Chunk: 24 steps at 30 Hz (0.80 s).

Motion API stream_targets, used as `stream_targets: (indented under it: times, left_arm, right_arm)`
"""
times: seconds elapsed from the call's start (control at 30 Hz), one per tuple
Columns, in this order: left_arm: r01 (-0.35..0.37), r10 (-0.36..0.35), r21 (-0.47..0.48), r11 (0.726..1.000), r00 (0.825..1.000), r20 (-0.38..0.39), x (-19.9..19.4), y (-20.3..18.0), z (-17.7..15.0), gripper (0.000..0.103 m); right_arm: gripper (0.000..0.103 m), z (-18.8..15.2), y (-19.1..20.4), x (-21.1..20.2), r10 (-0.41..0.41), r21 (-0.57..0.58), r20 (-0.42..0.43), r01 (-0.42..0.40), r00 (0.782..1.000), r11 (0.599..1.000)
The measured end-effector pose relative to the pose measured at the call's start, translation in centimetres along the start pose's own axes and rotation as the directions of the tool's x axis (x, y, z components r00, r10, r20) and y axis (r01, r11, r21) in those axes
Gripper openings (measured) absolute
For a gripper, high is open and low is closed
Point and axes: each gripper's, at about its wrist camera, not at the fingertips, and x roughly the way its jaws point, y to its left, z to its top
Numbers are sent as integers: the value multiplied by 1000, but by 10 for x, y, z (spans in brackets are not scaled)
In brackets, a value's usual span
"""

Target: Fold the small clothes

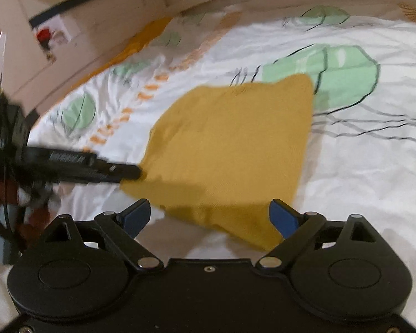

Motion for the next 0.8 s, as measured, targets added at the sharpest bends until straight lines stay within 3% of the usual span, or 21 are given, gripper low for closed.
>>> stream_targets:
  times: [0.1, 0.27, 0.4, 0.6, 0.8]
  left_arm:
    - [-4, 4, 33, 999, 1000, -2, -1, -2, 0, 56]
    - [62, -60, 13, 998, 993, -104, 18, -4, -6, 61]
    - [66, -62, 39, 997, 993, -101, 23, -9, -5, 67]
    - [104, -104, -8, 995, 992, -73, 36, -3, 1, 68]
    - [140, -139, 11, 990, 988, -66, 46, -8, 8, 75]
  right_arm:
    - [100, 11, -21, -3, -11, 71, 23, 10, 1000, 997]
    - [102, 26, -54, 4, -4, 182, 37, -3, 999, 983]
    - [103, 36, -77, 20, 29, 261, 25, -35, 999, 965]
    - [103, 45, -103, 49, 91, 356, 13, -90, 996, 930]
    - [103, 61, -110, 74, 166, 373, 22, -162, 986, 914]
